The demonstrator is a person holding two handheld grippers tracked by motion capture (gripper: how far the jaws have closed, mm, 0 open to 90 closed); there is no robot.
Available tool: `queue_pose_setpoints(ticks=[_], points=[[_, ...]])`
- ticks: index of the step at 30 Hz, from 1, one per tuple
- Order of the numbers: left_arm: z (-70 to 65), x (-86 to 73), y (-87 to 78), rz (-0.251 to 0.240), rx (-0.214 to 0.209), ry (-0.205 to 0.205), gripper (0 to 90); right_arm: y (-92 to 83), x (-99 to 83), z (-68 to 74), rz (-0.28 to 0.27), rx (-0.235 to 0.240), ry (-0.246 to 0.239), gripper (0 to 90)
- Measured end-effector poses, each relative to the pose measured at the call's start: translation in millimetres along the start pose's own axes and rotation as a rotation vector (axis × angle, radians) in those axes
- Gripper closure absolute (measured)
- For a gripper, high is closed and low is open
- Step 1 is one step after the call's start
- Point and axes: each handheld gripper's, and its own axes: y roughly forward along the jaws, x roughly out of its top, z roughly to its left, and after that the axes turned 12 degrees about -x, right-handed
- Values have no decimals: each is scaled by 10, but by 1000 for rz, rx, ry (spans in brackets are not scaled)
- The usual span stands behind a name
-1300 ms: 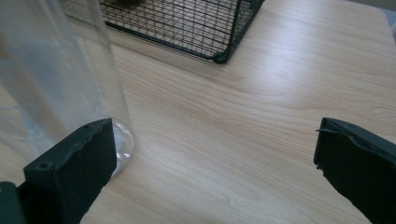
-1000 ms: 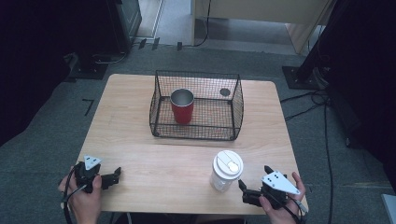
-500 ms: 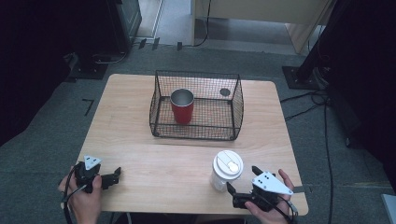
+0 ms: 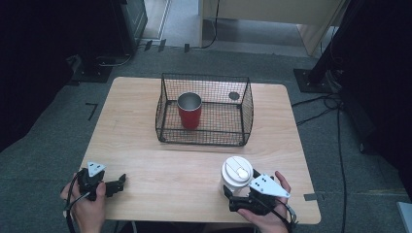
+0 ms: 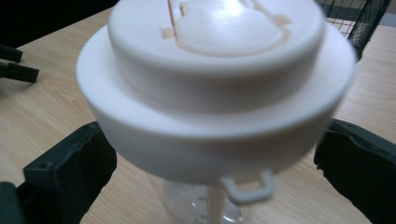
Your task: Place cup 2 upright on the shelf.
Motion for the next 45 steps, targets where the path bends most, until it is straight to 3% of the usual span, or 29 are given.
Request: queue_pose_setpoints(ticks=[5,10,15,20,21,34,45], points=[[1,0,-1,1,0,1,0,54,32,58,8,3,-3,0],[1,0,-1,2,0,1,0,95,54,99,-24,3,-2,6],[1,0,0,0,0,1,0,113,62,95,-48,-30,12,84],[1,0,-1,1,0,1,0,118,56,97,-56,-28,21,118],[2,0,-1,1,0,1,0,116,48,106,-63,-51,8,158],[2,0,-1,1,0,2,0,108,68,116,-92,-71,12,162],[1,0,1,-1,0,0,0,90,266,99,-123,-79,13,162]])
